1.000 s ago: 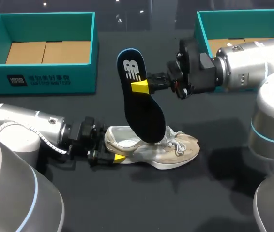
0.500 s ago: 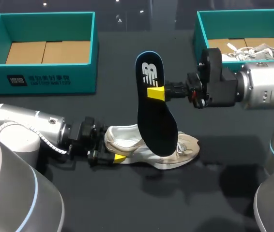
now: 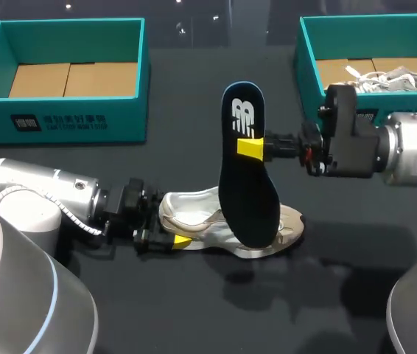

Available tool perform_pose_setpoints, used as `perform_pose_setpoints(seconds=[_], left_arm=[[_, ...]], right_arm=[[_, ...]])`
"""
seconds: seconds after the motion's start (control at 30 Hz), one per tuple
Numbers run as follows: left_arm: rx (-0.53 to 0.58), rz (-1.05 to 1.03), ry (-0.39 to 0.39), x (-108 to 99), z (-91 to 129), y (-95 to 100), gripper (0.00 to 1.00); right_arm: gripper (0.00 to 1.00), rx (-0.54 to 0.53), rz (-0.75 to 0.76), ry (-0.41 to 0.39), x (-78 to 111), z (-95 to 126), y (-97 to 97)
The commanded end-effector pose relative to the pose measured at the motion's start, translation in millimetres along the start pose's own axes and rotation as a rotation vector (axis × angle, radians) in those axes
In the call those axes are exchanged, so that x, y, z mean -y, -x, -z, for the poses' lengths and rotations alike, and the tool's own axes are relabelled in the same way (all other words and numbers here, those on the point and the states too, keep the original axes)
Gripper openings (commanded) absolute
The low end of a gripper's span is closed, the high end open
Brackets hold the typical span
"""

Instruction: Take the shoe out of the shoebox, open the shoe tongue, remove and reinsert the insole, then place the shoe into the shoebox

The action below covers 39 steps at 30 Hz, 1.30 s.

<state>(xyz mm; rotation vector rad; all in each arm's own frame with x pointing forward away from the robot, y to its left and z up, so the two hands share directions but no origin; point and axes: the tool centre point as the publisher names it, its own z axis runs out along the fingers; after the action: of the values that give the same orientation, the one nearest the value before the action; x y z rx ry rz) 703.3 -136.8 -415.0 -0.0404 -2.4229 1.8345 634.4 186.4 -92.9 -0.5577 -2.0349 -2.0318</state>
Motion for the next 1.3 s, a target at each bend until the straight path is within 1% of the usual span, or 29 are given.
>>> perform_pose_setpoints(seconds=[0.03, 0.27, 0.6, 0.73, 0.93, 1.13, 1.17, 1.2, 1.23, 1.27, 1.3], left_arm=[[0.0, 0.0, 0.0, -1.6, -0.3, 0.6, 0.0], [0.0, 0.0, 0.0, -1.6, -0.3, 0.6, 0.0], [0.0, 0.0, 0.0, -1.6, -0.3, 0.6, 0.0], [0.0, 0.0, 0.0, -1.6, -0.3, 0.6, 0.0], [0.0, 0.0, 0.0, -1.6, -0.3, 0.6, 0.0], [0.0, 0.0, 0.0, -1.6, -0.3, 0.6, 0.0], [0.0, 0.0, 0.0, -1.6, -0.3, 0.6, 0.01], [0.0, 0.0, 0.0, -1.6, -0.3, 0.6, 0.1], [0.0, 0.0, 0.0, -1.6, -0.3, 0.6, 0.29], [0.0, 0.0, 0.0, -1.6, -0.3, 0.6, 0.4], [0.0, 0.0, 0.0, -1.6, -0.3, 0.6, 0.48]], right_arm=[[0.0, 0.018, 0.0, 0.001, 1.7, 0.5, -3.7], [0.0, 0.008, -0.029, 0.009, 4.4, 5.4, -5.2], [0.0, 0.024, -0.067, 0.006, 7.0, 13.9, -10.3], [0.0, 0.011, -0.067, 0.02, 5.4, 16.8, -13.6], [0.0, 0.005, -0.072, 0.012, 2.8, 20.4, -19.6], [0.0, -0.002, -0.082, 0.009, 2.8, 21.5, -21.2], [0.0, -0.002, -0.082, 0.009, 2.8, 21.5, -21.2], [0.0, -0.002, -0.082, 0.009, 2.8, 21.5, -21.2], [0.0, -0.002, -0.082, 0.009, 2.8, 21.5, -21.2], [0.0, -0.002, -0.082, 0.009, 2.8, 21.5, -21.2], [0.0, -0.002, -0.082, 0.009, 2.8, 21.5, -21.2]])
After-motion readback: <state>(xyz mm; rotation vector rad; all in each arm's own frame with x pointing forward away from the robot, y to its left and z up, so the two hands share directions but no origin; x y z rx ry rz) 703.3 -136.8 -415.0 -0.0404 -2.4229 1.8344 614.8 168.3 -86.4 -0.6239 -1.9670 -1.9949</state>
